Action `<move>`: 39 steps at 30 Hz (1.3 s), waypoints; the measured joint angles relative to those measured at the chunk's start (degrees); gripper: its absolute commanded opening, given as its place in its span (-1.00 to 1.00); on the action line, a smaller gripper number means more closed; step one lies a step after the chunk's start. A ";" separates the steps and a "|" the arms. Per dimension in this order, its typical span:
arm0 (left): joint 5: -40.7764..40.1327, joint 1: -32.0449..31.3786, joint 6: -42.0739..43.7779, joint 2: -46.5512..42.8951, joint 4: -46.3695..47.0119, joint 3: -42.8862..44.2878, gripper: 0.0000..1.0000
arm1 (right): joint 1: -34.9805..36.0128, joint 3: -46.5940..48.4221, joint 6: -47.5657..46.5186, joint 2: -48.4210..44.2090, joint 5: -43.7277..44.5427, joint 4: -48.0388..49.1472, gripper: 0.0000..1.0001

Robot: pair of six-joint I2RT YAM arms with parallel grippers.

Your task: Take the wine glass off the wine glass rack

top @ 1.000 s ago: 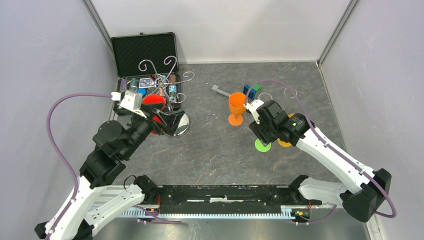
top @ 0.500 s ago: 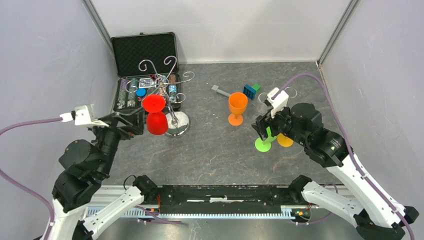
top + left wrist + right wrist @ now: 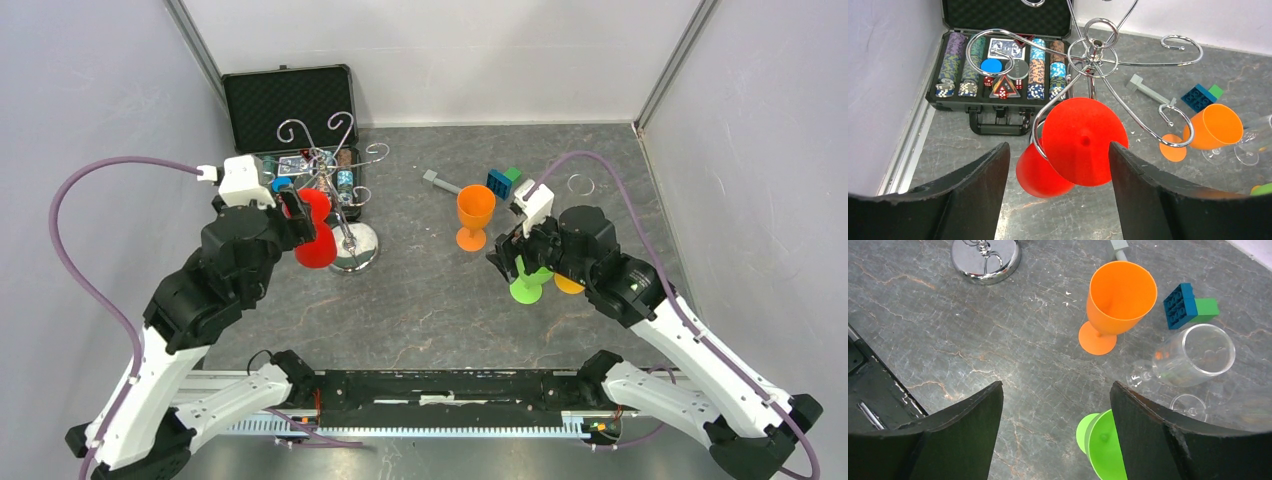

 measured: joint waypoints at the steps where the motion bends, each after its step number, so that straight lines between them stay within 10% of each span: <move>1: 0.02 0.00 0.00 0.55 -0.15 0.20 0.52 | 0.00 -0.37 0.13 -0.07 -0.13 0.26 0.65; 9: 1.73 0.37 -0.70 4.79 -0.55 3.80 0.79 | 0.00 -2.32 0.96 -0.52 -1.03 2.56 0.65; 23: 15.23 17.00 -1.33 8.31 -0.50 2.64 0.47 | -0.02 -4.07 0.96 -3.10 -1.40 3.26 0.64; 39: 18.64 18.56 -1.36 4.92 -0.35 2.27 -0.05 | -0.02 -4.20 1.44 -2.27 -1.38 3.61 0.60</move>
